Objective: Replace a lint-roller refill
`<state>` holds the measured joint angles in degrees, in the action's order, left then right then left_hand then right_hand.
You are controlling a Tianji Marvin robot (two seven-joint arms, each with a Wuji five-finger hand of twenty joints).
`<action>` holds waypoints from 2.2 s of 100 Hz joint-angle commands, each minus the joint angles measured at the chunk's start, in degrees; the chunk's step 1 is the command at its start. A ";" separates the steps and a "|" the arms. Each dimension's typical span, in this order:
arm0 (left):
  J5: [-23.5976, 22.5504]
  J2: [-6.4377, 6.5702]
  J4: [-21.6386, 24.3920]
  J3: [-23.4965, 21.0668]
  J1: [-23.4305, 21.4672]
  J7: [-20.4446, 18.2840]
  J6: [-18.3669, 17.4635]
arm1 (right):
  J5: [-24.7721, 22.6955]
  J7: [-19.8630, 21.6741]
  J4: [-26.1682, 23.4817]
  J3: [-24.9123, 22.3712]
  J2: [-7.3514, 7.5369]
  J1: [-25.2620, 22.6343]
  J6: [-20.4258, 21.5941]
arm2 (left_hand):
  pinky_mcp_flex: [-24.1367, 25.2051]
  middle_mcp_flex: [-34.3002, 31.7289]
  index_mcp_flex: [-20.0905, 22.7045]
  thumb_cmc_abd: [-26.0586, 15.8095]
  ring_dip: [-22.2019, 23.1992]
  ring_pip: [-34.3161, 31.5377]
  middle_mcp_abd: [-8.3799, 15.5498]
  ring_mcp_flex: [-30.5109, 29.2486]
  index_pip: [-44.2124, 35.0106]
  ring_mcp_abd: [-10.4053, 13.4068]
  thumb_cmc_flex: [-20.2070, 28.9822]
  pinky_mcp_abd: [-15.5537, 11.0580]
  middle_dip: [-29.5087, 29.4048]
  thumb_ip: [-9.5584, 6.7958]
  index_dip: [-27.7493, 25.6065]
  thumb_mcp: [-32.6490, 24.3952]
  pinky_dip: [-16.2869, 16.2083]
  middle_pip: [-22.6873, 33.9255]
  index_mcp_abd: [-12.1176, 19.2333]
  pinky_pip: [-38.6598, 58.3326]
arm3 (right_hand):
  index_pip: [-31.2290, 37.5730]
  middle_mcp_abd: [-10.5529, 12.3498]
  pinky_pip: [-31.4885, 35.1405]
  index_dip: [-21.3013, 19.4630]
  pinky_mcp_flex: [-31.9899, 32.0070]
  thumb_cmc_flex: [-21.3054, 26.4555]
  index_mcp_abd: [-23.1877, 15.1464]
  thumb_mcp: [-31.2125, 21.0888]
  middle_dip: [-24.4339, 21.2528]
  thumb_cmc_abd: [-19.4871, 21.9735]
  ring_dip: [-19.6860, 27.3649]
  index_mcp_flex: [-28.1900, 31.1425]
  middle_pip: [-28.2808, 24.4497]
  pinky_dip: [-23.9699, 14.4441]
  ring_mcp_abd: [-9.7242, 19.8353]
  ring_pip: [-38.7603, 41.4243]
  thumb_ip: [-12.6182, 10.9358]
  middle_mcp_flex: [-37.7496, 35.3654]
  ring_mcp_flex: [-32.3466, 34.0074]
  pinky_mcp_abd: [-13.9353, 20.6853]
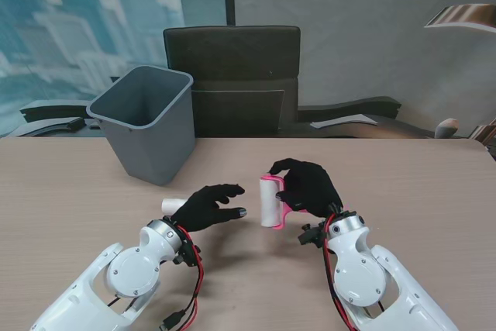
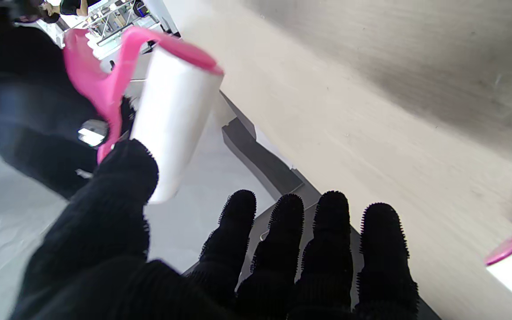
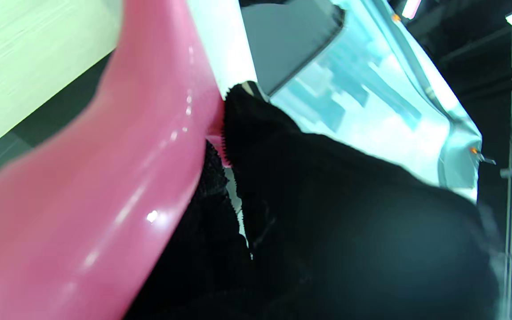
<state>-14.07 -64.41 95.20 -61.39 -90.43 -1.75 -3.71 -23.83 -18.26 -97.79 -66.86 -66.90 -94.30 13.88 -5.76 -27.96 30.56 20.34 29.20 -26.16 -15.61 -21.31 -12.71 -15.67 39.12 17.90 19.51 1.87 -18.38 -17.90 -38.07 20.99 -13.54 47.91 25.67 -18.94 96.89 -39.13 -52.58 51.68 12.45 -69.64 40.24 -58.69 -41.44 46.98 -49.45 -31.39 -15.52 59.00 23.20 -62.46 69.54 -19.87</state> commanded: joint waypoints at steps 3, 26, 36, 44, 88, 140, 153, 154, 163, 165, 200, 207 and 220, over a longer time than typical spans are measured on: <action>2.04 -0.33 0.77 0.59 0.02 -2.41 0.52 | -0.43 1.03 -1.53 0.91 -0.90 -0.88 1.81 | 0.70 2.09 -1.48 -1.85 0.26 0.03 -0.91 1.45 2.04 -0.25 -3.61 0.00 1.11 1.28 1.29 2.20 -0.86 -1.04 -0.94 -0.06 | 0.30 4.07 3.09 0.36 -4.00 7.59 -2.03 -20.31 0.13 -1.49 -2.12 0.95 -0.16 -0.93 10.61 5.57 -8.83 -1.91 2.52 19.31; 4.71 -0.62 1.09 1.45 0.07 -2.31 -0.27 | 1.99 2.22 -1.79 2.22 -0.91 -1.16 3.78 | 0.46 1.84 -0.89 -2.79 0.37 -0.06 -1.38 1.07 3.50 -0.37 -5.42 -0.04 1.14 1.54 1.91 4.12 -1.13 -1.08 -2.91 -0.07 | 0.55 4.14 3.09 0.46 -4.10 7.20 -2.05 -20.31 0.21 -1.22 -2.47 1.23 0.11 -1.43 10.75 5.41 -10.07 -2.16 2.86 19.91; 6.46 -0.60 1.33 1.53 -0.07 -3.02 -0.59 | 2.13 2.04 -1.64 2.71 -0.99 -1.14 3.93 | 0.46 1.70 -0.05 -2.52 0.39 -0.07 -1.48 1.01 3.31 -0.48 -4.97 -0.04 1.11 1.44 1.74 4.30 -1.24 -1.11 -2.56 -0.10 | 0.61 4.22 3.02 0.49 -4.17 7.12 -2.09 -20.31 0.24 -1.16 -2.54 1.28 0.18 -1.56 10.78 5.36 -10.25 -2.16 2.95 20.00; 7.55 -0.56 1.30 1.76 0.00 -3.65 -0.87 | 1.91 1.52 -1.49 3.05 -1.11 -0.92 3.90 | 0.34 1.40 0.82 -2.59 0.40 -0.11 -1.41 0.86 2.77 -0.38 -4.75 0.03 1.12 1.33 1.38 4.31 -1.32 -1.03 -2.06 -0.06 | 0.62 4.28 2.99 0.51 -4.18 7.06 -2.15 -20.31 0.26 -1.07 -2.56 1.25 0.20 -1.62 10.86 5.31 -10.34 -2.20 2.93 20.01; 10.29 -0.68 0.87 2.72 0.58 -4.57 -1.25 | 2.17 -0.97 -0.94 4.41 -1.84 -0.21 4.35 | -4.85 -16.70 11.02 -3.38 4.44 -9.13 2.63 -12.56 -9.61 -0.19 0.28 2.04 6.59 0.38 -4.99 3.07 -3.60 9.04 1.35 5.49 | 0.78 4.44 2.78 0.62 -4.23 6.80 -2.34 -20.31 0.32 -0.66 -2.78 1.17 0.43 -1.95 11.03 5.08 -10.47 -2.13 2.94 19.96; 17.28 -0.63 1.48 2.65 0.26 -7.58 -1.44 | 0.78 -3.43 0.31 5.89 -2.39 1.03 3.63 | -12.90 -32.82 16.73 3.74 6.38 -23.00 5.80 -26.72 -36.39 -0.26 18.07 3.48 10.37 -0.75 1.14 -5.99 -2.42 18.71 5.74 18.51 | 0.80 4.30 1.44 0.76 -3.29 6.88 -2.75 -20.02 -0.31 0.05 -2.57 0.60 1.12 -2.17 10.81 3.95 -8.11 -1.38 2.01 19.83; 16.94 -0.87 1.80 2.54 -0.06 -6.41 -1.47 | 0.59 -2.44 0.54 5.99 -2.12 1.25 3.61 | -14.26 -34.25 17.27 4.11 6.61 -24.76 5.78 -28.20 -37.81 -0.54 18.51 3.28 10.82 -0.53 1.18 -6.86 -2.54 19.73 5.03 20.37 | 0.38 4.13 -3.49 0.73 -0.01 7.46 -3.92 -12.23 -3.31 6.59 1.23 -1.06 3.87 -2.44 8.98 -2.01 -6.88 1.03 -0.75 17.73; 16.89 -0.88 1.82 2.53 -0.08 -6.33 -1.48 | 0.54 -2.47 0.58 6.00 -2.13 1.27 3.63 | -14.33 -34.29 17.32 4.14 6.62 -24.83 5.77 -28.27 -37.86 -0.56 18.53 3.27 10.84 -0.53 1.17 -6.87 -2.54 19.77 5.00 20.44 | 0.37 4.08 -3.81 0.72 0.20 7.42 -3.95 -11.80 -3.57 6.93 1.55 -1.10 4.07 -2.45 8.86 -2.40 -6.92 1.14 -0.89 17.59; 15.97 -1.01 1.87 2.54 -0.23 -5.30 -1.92 | -0.10 -2.74 0.87 6.02 -2.10 1.36 3.90 | -14.55 -34.41 17.23 4.33 6.74 -25.57 5.61 -28.46 -38.16 -0.68 18.63 3.15 11.13 -0.58 1.23 -7.12 -2.47 20.25 4.87 21.12 | 0.03 3.62 -9.46 0.43 2.89 3.98 -4.22 -3.45 -5.81 14.16 3.70 -2.37 6.03 -8.72 7.82 -6.21 -10.77 3.26 -3.32 15.31; 15.64 -1.04 1.86 2.55 -0.26 -5.01 -2.05 | -0.17 -2.78 0.92 6.01 -2.10 1.36 4.00 | -14.63 -34.46 17.23 4.45 6.78 -25.73 5.59 -28.52 -38.26 -0.65 18.71 3.09 11.20 -0.61 1.21 -7.20 -2.46 20.37 4.84 21.25 | -0.05 3.51 -10.12 0.41 3.80 2.98 -4.22 -1.48 -6.07 15.82 3.82 -2.60 6.43 -8.84 7.65 -6.84 -11.61 3.74 -3.98 14.85; 6.88 -1.46 1.60 2.18 -0.84 0.83 -4.52 | -5.02 -3.23 0.63 3.63 -1.28 0.36 6.42 | -14.84 -33.92 15.64 5.53 7.97 -28.74 5.25 -28.27 -40.51 -0.86 18.25 2.35 14.14 -1.63 0.07 -9.43 -1.59 22.72 4.60 23.13 | 5.78 3.15 -21.69 7.79 27.08 -12.67 -5.24 22.06 -11.84 32.93 7.11 -9.64 8.70 -6.81 4.65 -16.51 -20.58 17.29 -21.34 6.09; 6.61 -1.44 1.57 2.14 -0.85 0.91 -4.72 | -6.77 -2.96 0.43 2.65 -0.89 0.03 7.22 | -14.88 -33.93 15.58 5.56 8.02 -28.83 5.24 -28.29 -40.58 -0.83 18.17 2.35 14.24 -1.61 -0.01 -9.49 -1.55 22.77 4.58 23.23 | 1.88 3.40 -24.41 5.12 31.17 -14.18 -5.82 24.39 -12.05 34.17 8.02 -8.94 9.61 -6.37 4.65 -18.41 -21.77 19.50 -25.37 6.03; 6.18 -1.35 1.43 2.16 -0.86 0.87 -5.43 | -9.76 -2.20 0.36 0.88 -0.18 -0.30 9.22 | -14.90 -33.97 15.53 5.55 8.08 -28.93 5.25 -28.31 -40.65 -0.86 18.09 2.33 14.36 -1.58 -0.10 -9.58 -1.46 22.83 4.64 23.36 | -2.36 4.31 -31.51 2.32 38.42 -16.39 -6.70 27.75 -12.50 35.58 11.28 -8.50 11.84 -3.23 4.94 -24.58 -23.41 24.55 -32.37 6.49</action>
<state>-7.71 -65.53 96.37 -59.22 -91.04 0.04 -8.72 -32.94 -21.35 -96.78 -65.36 -67.83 -94.20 22.15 -20.37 -57.75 42.02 28.51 36.35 -53.11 -14.81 -47.29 -46.24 -17.21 46.13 21.10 30.35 3.54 -17.06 -14.69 -40.33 38.11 -18.48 68.76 25.69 -16.30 68.54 -35.08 -17.10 36.95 7.65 -43.87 28.54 -24.98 -32.15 38.99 -39.24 -36.25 -13.40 37.50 2.98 -40.69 40.58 -14.75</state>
